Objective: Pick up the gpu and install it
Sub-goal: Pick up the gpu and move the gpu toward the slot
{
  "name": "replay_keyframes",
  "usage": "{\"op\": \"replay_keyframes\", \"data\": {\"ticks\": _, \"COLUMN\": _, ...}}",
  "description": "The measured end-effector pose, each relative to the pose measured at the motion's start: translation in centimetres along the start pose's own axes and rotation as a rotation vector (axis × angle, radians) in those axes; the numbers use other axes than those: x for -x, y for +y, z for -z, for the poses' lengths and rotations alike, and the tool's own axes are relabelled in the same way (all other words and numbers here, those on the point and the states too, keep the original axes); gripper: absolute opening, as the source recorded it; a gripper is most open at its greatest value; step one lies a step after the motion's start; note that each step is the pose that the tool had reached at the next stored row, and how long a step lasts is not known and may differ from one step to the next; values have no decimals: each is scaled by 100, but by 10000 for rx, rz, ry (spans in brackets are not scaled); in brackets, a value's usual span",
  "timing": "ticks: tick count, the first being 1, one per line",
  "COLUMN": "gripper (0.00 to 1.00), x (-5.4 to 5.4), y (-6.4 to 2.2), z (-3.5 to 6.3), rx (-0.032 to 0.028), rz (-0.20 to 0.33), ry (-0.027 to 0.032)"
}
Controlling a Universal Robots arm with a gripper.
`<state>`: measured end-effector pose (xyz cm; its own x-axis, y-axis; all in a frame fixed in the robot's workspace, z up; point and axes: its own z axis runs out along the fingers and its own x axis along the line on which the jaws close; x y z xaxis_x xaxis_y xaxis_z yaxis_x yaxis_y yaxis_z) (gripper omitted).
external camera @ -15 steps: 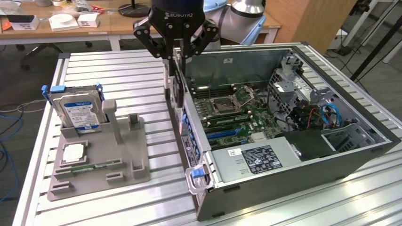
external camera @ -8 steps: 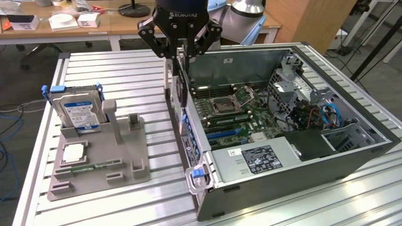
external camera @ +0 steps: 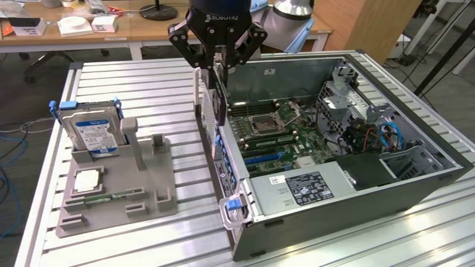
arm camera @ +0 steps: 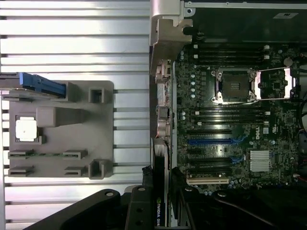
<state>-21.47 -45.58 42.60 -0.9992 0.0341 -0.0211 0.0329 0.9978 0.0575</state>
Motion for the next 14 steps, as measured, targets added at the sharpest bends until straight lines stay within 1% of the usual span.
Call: {"op": "replay_keyframes", "data": {"ticks": 14, "gripper": 26, "x": 140, "y": 5, "z": -3, "rx": 17, "rz": 42, "ry": 2}}
